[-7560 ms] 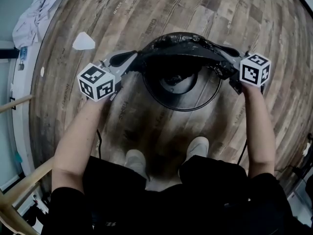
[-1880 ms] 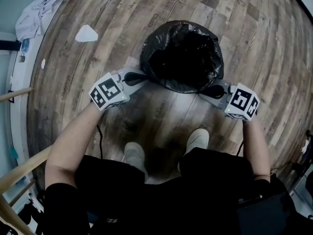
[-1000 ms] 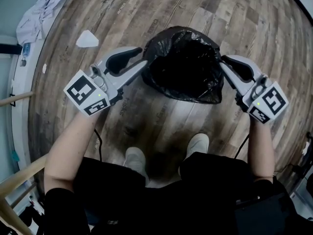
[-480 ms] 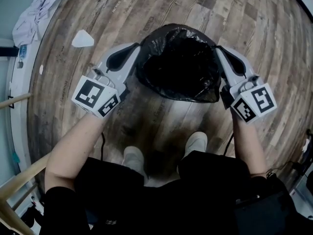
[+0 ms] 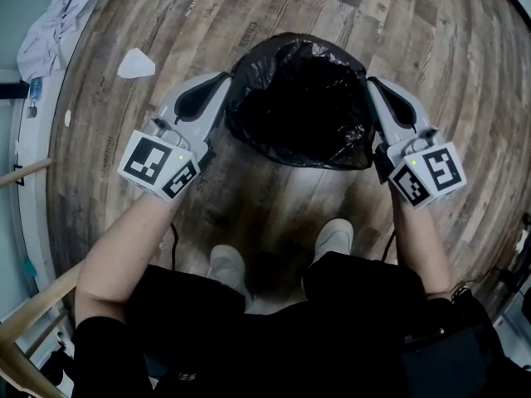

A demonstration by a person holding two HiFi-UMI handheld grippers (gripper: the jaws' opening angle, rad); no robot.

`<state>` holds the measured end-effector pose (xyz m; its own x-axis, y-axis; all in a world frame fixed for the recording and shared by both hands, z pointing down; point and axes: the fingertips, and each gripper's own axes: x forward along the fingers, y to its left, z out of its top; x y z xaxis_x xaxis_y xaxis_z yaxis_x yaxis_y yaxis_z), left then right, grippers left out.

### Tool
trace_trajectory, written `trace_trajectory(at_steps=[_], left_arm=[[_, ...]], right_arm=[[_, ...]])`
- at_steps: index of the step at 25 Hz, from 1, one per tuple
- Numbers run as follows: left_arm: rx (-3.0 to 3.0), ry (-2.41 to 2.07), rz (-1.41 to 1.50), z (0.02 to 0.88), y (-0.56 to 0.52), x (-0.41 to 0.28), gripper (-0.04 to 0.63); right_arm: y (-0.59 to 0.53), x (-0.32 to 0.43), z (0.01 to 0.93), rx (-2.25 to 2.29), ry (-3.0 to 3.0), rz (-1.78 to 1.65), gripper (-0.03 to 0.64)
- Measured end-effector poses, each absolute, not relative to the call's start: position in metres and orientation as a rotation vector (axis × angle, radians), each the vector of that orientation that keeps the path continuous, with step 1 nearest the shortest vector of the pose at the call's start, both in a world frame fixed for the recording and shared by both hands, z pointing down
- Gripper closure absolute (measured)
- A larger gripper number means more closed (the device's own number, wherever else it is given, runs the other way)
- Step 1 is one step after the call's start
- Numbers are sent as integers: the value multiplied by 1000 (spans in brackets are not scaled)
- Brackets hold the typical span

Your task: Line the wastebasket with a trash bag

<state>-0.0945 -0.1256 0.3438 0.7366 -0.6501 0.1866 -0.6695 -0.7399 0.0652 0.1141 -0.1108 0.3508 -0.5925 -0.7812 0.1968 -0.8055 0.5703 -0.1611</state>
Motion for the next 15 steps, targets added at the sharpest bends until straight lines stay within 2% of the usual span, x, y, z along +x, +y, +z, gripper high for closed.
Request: trace_trajectory(at_steps=[15], left_arm=[[2838, -1090, 238, 338, -129, -97, 589]], right_arm=[[-110, 112, 348, 1348, -2718, 400, 615]])
